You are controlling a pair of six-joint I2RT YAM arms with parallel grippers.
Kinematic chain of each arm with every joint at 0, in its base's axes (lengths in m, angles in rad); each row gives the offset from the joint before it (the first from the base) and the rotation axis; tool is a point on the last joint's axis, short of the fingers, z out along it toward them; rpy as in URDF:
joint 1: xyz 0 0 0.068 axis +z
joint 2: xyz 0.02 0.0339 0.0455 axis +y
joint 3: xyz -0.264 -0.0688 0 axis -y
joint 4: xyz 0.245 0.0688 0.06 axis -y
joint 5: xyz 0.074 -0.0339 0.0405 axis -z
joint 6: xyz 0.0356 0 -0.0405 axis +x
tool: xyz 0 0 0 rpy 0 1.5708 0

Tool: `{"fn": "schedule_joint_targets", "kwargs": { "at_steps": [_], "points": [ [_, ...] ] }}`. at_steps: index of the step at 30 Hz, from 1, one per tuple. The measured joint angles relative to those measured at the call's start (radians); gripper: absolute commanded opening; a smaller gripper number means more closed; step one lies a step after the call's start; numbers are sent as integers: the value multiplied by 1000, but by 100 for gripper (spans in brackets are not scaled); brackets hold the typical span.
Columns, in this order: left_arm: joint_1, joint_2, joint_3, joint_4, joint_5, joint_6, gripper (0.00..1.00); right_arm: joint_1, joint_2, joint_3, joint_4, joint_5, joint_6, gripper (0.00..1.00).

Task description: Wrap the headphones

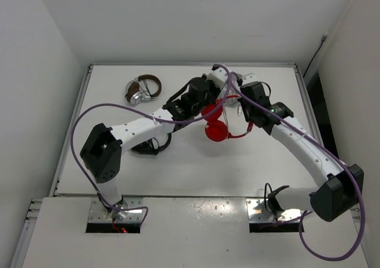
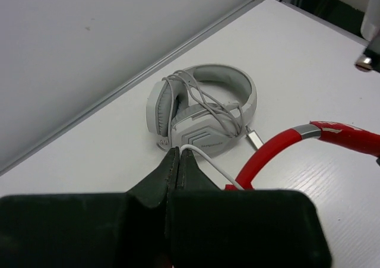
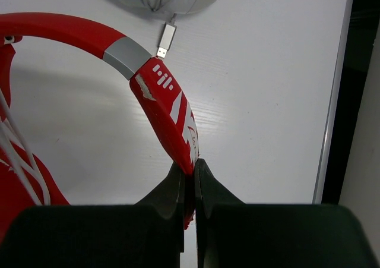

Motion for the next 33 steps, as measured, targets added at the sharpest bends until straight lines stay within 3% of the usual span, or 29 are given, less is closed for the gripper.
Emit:
{"fn": "schedule_joint_targets", "kwargs": {
  "at_steps": [8, 15, 26, 33],
  "points": [
    [53, 23, 1, -4, 38, -15, 0, 22, 2, 0, 3, -12, -23, 0],
    [196, 32, 0, -86, 177, -127, 0, 19, 3, 4, 55, -32, -24, 0],
    [386, 21, -153, -90, 740, -426, 0, -9, 26, 16, -14, -188, -21, 0],
    [488, 121, -169, 26, 1067, -650, 0, -63, 43, 31, -55, -331, 5, 0]
  ]
}}
